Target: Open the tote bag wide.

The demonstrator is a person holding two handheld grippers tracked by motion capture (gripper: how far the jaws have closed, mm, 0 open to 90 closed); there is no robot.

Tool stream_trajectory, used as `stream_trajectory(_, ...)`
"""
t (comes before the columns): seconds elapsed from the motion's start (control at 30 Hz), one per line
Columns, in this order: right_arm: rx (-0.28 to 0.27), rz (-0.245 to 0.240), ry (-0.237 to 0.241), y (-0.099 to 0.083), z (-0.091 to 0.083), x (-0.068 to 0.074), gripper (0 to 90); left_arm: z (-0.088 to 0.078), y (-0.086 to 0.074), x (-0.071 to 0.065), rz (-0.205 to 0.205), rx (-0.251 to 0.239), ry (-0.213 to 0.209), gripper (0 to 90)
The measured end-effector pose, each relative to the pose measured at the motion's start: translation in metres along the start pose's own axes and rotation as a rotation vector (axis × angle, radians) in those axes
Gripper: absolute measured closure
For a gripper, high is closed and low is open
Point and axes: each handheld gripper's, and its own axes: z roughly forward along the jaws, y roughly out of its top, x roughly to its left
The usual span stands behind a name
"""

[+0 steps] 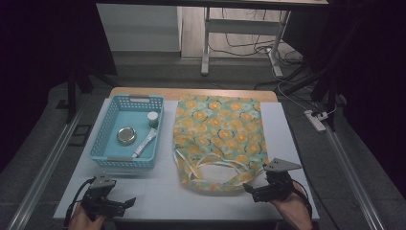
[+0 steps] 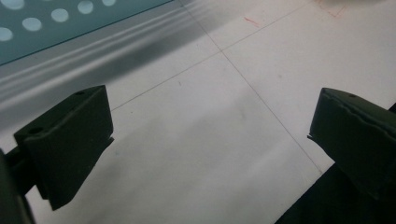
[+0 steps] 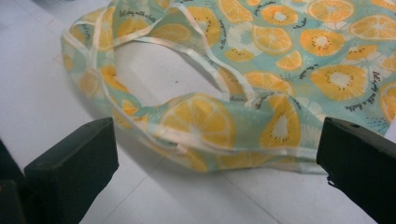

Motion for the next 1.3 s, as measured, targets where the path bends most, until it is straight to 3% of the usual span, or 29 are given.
stream_trajectory(0.3,0.009,-0.012,0.027,0.02,0.015,0.0,0.0,0.0,0.0,-0.001,0.012,0.005,0.002,0.0)
stream_trajectory(0.7,0.07,-0.087,0.06,0.043,0.062,0.013,3.4,0.001,0.001,-0.003,0.032,0.013,0.0,0.4)
stream_trajectory(1.0,0.155,-0.178,0.1,0.029,0.087,0.029,8.6,0.002,0.001,-0.004,0.045,0.019,0.003,0.4)
stream_trajectory(1.2,0.203,-0.221,0.136,0.017,0.093,0.039,9.8,0.002,0.001,-0.005,0.05,0.02,0.005,0.4)
stream_trajectory(1.3,0.226,-0.241,0.158,0.012,0.094,0.042,15.0,0.002,0.001,-0.005,0.053,0.022,0.006,0.4)
